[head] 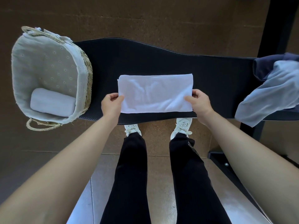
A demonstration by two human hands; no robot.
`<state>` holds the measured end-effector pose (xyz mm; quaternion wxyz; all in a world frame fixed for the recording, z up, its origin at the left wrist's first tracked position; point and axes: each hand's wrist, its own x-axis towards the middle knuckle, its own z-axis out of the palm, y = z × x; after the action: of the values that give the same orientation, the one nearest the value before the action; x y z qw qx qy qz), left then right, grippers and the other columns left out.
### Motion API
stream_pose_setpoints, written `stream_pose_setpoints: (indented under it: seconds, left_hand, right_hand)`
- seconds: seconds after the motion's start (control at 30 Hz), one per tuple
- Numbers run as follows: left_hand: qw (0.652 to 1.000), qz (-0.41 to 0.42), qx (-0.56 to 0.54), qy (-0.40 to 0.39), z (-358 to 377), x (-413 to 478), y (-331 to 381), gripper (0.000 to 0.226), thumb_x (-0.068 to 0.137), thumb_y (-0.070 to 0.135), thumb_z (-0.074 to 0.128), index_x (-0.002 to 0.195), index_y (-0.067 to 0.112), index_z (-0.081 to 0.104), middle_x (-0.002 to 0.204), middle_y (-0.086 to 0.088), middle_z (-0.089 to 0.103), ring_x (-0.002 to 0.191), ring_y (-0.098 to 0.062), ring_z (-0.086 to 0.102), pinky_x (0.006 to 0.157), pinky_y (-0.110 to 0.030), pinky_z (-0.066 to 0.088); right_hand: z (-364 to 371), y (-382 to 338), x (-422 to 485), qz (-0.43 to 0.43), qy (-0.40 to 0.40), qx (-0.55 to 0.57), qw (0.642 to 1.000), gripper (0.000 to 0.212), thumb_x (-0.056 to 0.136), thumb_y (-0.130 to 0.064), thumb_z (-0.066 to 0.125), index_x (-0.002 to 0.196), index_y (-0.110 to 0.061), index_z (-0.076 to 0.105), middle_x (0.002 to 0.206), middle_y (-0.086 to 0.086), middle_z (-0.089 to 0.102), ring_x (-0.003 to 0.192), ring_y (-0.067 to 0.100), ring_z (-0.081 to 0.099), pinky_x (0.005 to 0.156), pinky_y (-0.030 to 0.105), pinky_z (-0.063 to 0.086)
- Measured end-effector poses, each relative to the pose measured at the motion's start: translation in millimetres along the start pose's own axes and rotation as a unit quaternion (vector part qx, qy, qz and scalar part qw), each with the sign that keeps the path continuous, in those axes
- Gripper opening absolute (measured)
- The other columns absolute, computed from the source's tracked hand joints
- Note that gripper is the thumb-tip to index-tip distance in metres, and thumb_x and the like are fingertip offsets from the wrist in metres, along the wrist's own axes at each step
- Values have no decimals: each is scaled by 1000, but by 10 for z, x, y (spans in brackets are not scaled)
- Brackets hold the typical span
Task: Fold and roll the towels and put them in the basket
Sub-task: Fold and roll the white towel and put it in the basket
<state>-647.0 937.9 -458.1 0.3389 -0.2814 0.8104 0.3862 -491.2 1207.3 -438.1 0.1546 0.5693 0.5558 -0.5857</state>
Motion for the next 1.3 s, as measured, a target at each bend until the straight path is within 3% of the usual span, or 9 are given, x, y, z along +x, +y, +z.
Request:
stream_pose_setpoints:
  seconds: [0.13, 0.33, 0.5, 0.67, 0.83, 0.97, 1.1, 1.2, 1.3]
  left_hand:
    - [998, -3, 5, -61, -64, 153, 70, 16, 88, 23, 74, 103, 22, 71, 107, 0, 75, 101, -20, 73, 92, -47, 61]
    - [993, -29, -31, -111, -89, 135, 48, 9, 98, 19, 66, 106, 18, 71, 108, -2, 76, 96, -20, 75, 85, -43, 64]
    - [985, -56, -62, -148, -182, 200, 45, 16, 99, 19, 66, 114, 14, 70, 108, -5, 78, 95, -22, 77, 81, -37, 63]
    - [978, -72, -84, -176, -232, 242, 58, 16, 101, 20, 62, 113, 14, 72, 107, -7, 78, 98, -26, 77, 78, -37, 61]
    - [968, -92, -129, -197, -233, 217, 63, 32, 98, 44, 62, 114, 19, 73, 106, -3, 79, 101, -25, 76, 87, -43, 61]
    - [983, -6, -48, -177, -167, 207, 18, 29, 86, 28, 82, 110, 20, 67, 109, -3, 75, 100, -22, 75, 89, -47, 62]
    - [985, 5, -25, -170, -134, 196, -36, 23, 89, 17, 78, 108, 20, 66, 110, -3, 74, 101, -21, 73, 93, -48, 60]
    - [981, -4, -39, -188, -120, 178, -76, 21, 95, 13, 72, 114, 16, 65, 114, -4, 73, 105, -21, 72, 96, -46, 59]
    - [977, -12, -38, -211, -76, 105, -119, 28, 97, 12, 68, 124, 14, 60, 118, -2, 71, 111, -22, 70, 95, -42, 59]
  right_hand:
    - [120, -236, -128, -38, -39, 22, 998, 29, 89, -7, 63, 115, -18, 67, 113, 8, 74, 107, 30, 72, 92, 49, 60]
    - [652, -521, -434, -161, -84, -55, 982, 37, 88, -11, 66, 121, -27, 61, 102, 14, 70, 92, 33, 68, 78, 45, 60]
    - [1291, -510, -485, -211, -74, -129, 966, 37, 88, -7, 65, 123, -18, 60, 72, -6, 48, 63, 8, 46, 58, 13, 39]
    - [1813, -333, -487, -217, -115, -202, 948, 44, 92, -13, 64, 134, -20, 54, 93, -3, 59, 80, 18, 59, 73, 31, 53]
    - [1908, -216, -460, -201, -194, -222, 934, 58, 94, -16, 69, 148, -25, 48, 92, -2, 63, 86, 14, 61, 89, 31, 56]
    - [1663, -140, -509, -250, -30, -203, 946, 32, 91, -2, 61, 120, -15, 68, 93, 0, 66, 82, 16, 63, 83, 35, 56]
    - [1298, 19, -434, -162, 112, -158, 967, 37, 90, -16, 72, 125, -15, 59, 112, -1, 56, 95, 12, 58, 83, 27, 51]
    - [1167, 101, -365, -52, 45, -117, 991, 57, 92, -38, 74, 139, -17, 49, 116, -1, 61, 101, 12, 59, 79, 16, 43]
    - [1153, 111, -320, -52, -5, -101, 994, 54, 92, -37, 74, 135, -18, 49, 109, 0, 65, 100, 12, 62, 80, 20, 47]
